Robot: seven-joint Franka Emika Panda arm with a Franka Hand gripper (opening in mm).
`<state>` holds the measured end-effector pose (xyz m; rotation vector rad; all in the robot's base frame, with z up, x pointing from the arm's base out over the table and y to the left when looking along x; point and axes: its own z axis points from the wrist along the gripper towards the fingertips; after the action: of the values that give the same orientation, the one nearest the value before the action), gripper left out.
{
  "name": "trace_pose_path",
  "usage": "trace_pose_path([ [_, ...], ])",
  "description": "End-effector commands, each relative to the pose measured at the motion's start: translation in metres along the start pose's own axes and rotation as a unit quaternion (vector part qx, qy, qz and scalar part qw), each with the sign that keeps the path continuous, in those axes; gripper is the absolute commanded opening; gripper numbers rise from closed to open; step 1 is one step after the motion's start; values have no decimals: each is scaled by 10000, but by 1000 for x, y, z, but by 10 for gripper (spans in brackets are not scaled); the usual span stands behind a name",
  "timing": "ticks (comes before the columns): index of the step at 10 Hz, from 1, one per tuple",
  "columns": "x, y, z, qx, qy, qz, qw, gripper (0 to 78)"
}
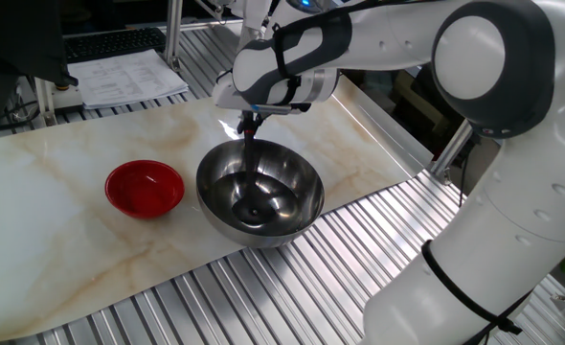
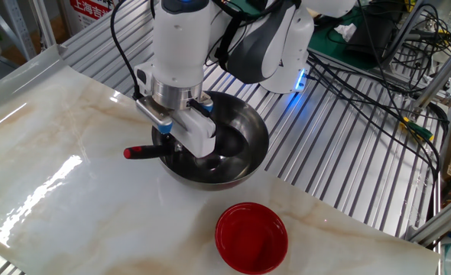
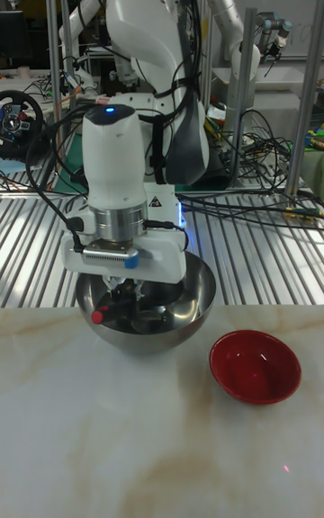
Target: Scoop water with a large spoon from one bowl to another
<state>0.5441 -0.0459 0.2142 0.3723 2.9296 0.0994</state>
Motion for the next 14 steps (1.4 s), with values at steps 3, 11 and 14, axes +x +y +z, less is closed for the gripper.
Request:
trace_pose_path([
  [3, -1, 0, -1, 64, -18, 135, 9999, 774],
  [11, -1, 2, -17, 268, 54, 222, 9994, 774],
  [14, 1, 4, -21, 268, 48, 230, 9994, 774],
])
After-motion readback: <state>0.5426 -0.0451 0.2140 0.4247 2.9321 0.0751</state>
